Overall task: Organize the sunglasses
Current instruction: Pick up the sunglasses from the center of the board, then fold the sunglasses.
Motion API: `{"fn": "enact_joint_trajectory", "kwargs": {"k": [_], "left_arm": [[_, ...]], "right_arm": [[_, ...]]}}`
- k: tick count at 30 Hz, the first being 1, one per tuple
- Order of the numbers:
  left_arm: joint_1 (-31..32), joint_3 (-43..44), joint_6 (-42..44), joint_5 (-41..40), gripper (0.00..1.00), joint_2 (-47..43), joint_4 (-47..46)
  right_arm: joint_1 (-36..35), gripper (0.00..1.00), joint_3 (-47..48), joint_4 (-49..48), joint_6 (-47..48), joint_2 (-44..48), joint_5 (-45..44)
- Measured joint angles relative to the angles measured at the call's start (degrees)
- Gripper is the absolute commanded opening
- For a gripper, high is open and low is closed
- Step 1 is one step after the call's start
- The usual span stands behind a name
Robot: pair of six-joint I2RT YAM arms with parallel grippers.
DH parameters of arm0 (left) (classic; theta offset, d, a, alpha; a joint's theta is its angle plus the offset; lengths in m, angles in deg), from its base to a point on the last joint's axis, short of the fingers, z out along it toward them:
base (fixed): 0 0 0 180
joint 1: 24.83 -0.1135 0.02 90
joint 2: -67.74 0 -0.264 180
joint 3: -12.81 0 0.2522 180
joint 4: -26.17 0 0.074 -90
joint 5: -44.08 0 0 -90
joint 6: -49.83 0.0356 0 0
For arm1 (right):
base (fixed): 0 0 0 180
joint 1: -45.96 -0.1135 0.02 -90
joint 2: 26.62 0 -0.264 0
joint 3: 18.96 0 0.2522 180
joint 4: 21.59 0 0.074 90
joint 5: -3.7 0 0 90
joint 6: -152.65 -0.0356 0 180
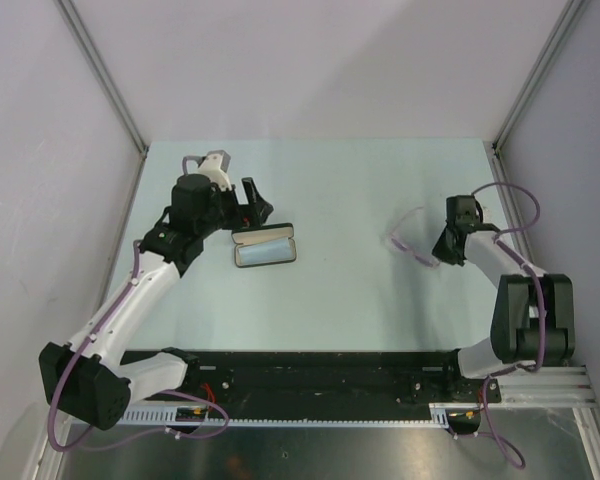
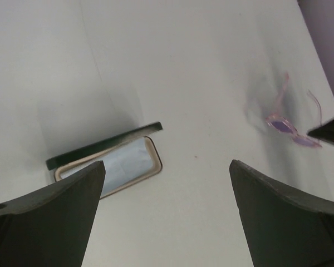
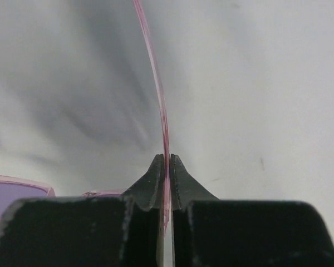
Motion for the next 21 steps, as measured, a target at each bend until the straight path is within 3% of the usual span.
{"fn": "enact_joint_trajectory", "kwargs": {"k": [4,12,17,21], "left_arm": [[0.0,1.2,1.0,6.1,1.0,0.0,0.0],[0.0,7.6,3.4,29.0,1.0,-0.1,-0.1],[1.7,13.3,3.2,42.4,1.0,-0.2,-1.1],[4.9,16.7,2.8,48.0,1.0,-1.1,-2.5]], "right_arm": [[-4.3,0.0,0.0,-2.4,4.4,7.8,3.4],[-13.4,0.0,0.7,-13.1,12.2,30.4,14.6],[-18.1,0.0,1.2,-20.3,15.5,36.8,22.1],[-23.6,0.0,1.2,-25.1,18.4,38.3,26.8]]}}
